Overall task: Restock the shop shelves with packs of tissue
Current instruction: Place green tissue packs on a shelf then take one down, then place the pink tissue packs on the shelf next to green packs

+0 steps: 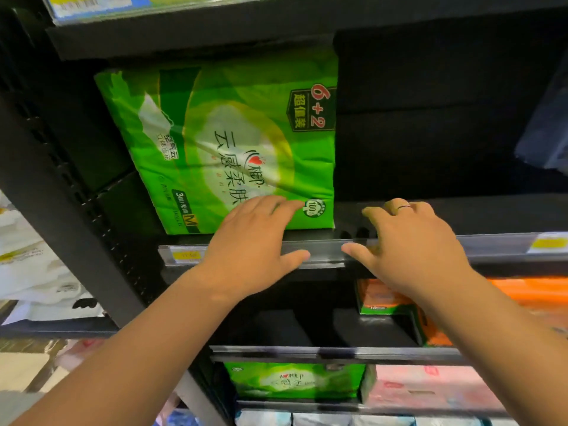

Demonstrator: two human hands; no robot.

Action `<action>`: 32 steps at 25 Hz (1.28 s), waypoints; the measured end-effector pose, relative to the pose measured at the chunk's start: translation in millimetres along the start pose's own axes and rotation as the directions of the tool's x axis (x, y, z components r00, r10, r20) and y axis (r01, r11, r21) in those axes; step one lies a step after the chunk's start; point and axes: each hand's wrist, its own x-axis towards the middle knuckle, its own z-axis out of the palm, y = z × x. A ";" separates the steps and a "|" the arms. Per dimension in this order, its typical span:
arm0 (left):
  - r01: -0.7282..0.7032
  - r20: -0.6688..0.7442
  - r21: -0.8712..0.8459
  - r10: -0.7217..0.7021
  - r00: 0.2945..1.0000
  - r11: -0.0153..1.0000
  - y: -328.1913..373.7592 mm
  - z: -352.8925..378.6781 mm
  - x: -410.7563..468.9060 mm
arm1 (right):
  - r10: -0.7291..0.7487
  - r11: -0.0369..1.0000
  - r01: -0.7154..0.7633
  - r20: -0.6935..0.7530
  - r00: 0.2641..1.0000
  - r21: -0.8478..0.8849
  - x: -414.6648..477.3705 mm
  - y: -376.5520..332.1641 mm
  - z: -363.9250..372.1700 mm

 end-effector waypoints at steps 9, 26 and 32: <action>-0.263 0.066 -0.108 0.271 0.960 0.959 143.5 46.0 -14.1 | 0.120 0.989 -0.112 0.081 0.989 -0.097 -121.0 117.8 18.6; -0.609 0.322 -0.487 0.777 0.540 0.626 289.5 182.4 -81.1 | 0.713 0.645 -0.752 0.461 0.528 -0.137 -338.5 129.4 110.5; -0.644 0.250 -0.571 0.855 0.455 0.510 323.2 220.1 -114.2 | 0.783 0.472 -0.867 0.528 0.329 -0.161 -398.4 120.0 130.0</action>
